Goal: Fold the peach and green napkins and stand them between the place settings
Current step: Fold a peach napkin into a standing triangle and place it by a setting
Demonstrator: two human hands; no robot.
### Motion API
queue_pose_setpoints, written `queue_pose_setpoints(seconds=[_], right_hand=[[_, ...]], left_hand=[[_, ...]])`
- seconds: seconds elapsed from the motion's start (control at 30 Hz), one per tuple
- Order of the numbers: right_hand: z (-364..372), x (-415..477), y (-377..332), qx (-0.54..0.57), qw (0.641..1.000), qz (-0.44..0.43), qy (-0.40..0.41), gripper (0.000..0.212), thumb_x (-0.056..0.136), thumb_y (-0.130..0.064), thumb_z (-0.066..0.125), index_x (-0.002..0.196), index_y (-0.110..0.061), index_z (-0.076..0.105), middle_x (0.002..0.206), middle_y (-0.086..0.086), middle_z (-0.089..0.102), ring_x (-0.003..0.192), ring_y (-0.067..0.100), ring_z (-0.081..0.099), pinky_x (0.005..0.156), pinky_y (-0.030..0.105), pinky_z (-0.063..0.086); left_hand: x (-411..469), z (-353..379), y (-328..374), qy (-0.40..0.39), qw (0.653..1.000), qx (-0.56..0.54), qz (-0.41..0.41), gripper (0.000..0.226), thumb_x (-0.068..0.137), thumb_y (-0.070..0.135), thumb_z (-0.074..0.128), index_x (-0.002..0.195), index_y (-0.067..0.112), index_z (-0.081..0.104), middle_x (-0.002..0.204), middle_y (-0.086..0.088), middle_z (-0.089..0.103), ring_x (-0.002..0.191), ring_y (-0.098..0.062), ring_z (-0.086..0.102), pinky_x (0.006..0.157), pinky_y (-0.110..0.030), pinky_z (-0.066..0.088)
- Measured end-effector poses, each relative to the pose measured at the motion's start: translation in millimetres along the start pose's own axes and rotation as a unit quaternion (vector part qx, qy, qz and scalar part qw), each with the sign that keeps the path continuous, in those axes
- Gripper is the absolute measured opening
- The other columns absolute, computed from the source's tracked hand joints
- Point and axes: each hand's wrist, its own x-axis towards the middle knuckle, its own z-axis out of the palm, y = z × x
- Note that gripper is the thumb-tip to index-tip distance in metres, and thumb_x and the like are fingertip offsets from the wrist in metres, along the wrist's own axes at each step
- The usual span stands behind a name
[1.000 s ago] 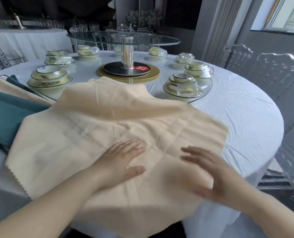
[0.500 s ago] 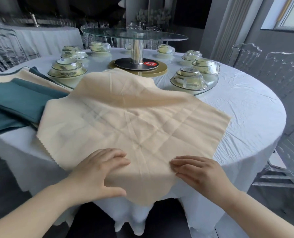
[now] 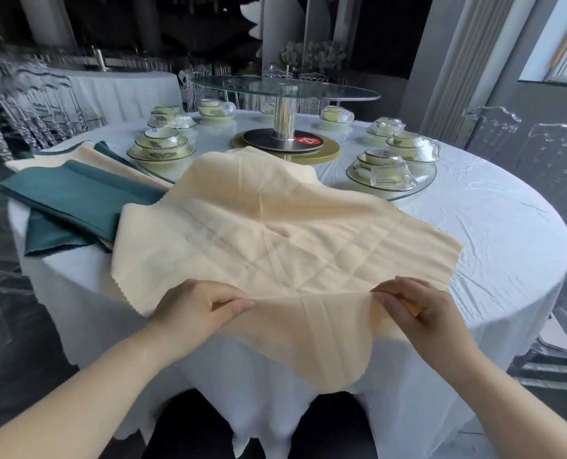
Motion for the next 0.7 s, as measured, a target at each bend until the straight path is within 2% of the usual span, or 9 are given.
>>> queue_pose_setpoints(seconds=[0.1, 0.17, 0.23, 0.3, 0.37, 0.4, 0.5, 0.6, 0.7], right_hand=[[-13, -1, -15, 0.015, 0.999, 0.002, -0.035, 0.015, 0.069, -0.058, 0.046, 0.069, -0.053, 0.060, 0.075, -0.031, 0.062, 0.073, -0.005, 0.057, 0.064, 0.004, 0.040], [-21, -1, -24, 0.020, 0.999, 0.005, -0.048, 0.012, 0.067, -0.058, 0.047, 0.071, -0.058, 0.058, 0.070, -0.020, 0.064, 0.062, 0.004, 0.056, 0.054, 0.005, 0.039], [-25, 6, -33, 0.021, 0.998, 0.024, -0.052, 0.013, 0.067, -0.050, 0.047, 0.070, -0.052, 0.060, 0.068, -0.017, 0.064, 0.062, 0.005, 0.056, 0.054, 0.005, 0.038], [-22, 25, -32, 0.026, 0.997, 0.045, -0.057, 0.016, 0.077, -0.033, 0.060, 0.061, -0.036, 0.063, 0.067, -0.011, 0.065, 0.063, 0.005, 0.056, 0.057, 0.007, 0.038], [-12, 53, -22, 0.010, 0.994, 0.078, -0.079, 0.033, 0.083, -0.010, 0.062, 0.058, -0.032, 0.058, 0.060, 0.000, 0.063, 0.057, 0.002, 0.052, 0.056, 0.010, 0.037], [-5, 68, -15, -0.005, 0.990, 0.100, -0.096, 0.034, 0.084, -0.006, 0.060, 0.059, -0.029, 0.057, 0.058, -0.002, 0.060, 0.054, -0.002, 0.052, 0.054, 0.010, 0.037], [22, 105, 10, -0.024, 0.979, 0.162, -0.120, 0.021, 0.085, -0.008, 0.057, 0.067, -0.018, 0.063, 0.057, -0.006, 0.058, 0.046, -0.003, 0.051, 0.045, 0.010, 0.035], [46, 123, 31, -0.018, 0.973, 0.206, -0.103, 0.012, 0.089, -0.010, 0.052, 0.092, -0.011, 0.064, 0.081, 0.003, 0.059, 0.075, 0.011, 0.054, 0.052, 0.020, 0.035], [51, 125, 40, 0.019, 0.974, 0.197, -0.114, 0.031, 0.088, 0.003, 0.044, 0.114, -0.006, 0.059, 0.101, 0.004, 0.060, 0.097, 0.015, 0.054, 0.071, 0.016, 0.033]], left_hand=[[-8, -11, 10, -0.040, 0.999, -0.020, 0.001, 0.043, 0.060, 0.075, 0.041, 0.076, 0.043, 0.064, 0.063, 0.008, 0.062, 0.063, -0.010, 0.056, 0.064, -0.023, 0.046], [-11, -19, 16, -0.081, 0.995, -0.056, -0.003, 0.046, 0.077, 0.064, 0.053, 0.050, 0.028, 0.057, 0.046, 0.009, 0.042, 0.049, -0.006, 0.041, 0.051, -0.015, 0.032], [-3, -26, 20, -0.113, 0.991, -0.068, -0.023, 0.045, 0.082, 0.038, 0.056, 0.040, 0.027, 0.047, 0.042, 0.013, 0.039, 0.046, -0.001, 0.040, 0.050, -0.012, 0.030], [17, -32, 18, -0.120, 0.990, -0.063, -0.043, 0.038, 0.085, 0.025, 0.060, 0.047, 0.027, 0.060, 0.047, 0.015, 0.051, 0.049, 0.003, 0.046, 0.051, -0.009, 0.033], [43, -33, 8, -0.116, 0.990, -0.038, -0.074, 0.025, 0.085, 0.026, 0.062, 0.068, 0.010, 0.069, 0.058, 0.009, 0.053, 0.055, -0.001, 0.046, 0.055, -0.012, 0.033], [56, -31, 1, -0.110, 0.989, -0.025, -0.093, 0.027, 0.085, 0.028, 0.062, 0.073, 0.006, 0.067, 0.061, 0.006, 0.052, 0.059, -0.005, 0.045, 0.055, -0.015, 0.033], [88, -24, -19, -0.082, 0.987, 0.015, -0.136, 0.023, 0.084, 0.032, 0.063, 0.066, 0.019, 0.061, 0.061, 0.010, 0.051, 0.065, -0.010, 0.048, 0.055, -0.018, 0.034], [109, -16, -33, -0.031, 0.976, 0.116, -0.182, 0.017, 0.086, 0.037, 0.060, 0.076, 0.023, 0.060, 0.072, 0.012, 0.053, 0.077, -0.014, 0.052, 0.057, -0.021, 0.033], [118, -12, -45, 0.025, 0.973, 0.141, -0.179, 0.029, 0.093, 0.041, 0.046, 0.082, 0.016, 0.058, 0.072, 0.004, 0.053, 0.078, -0.022, 0.055, 0.057, -0.026, 0.034]])
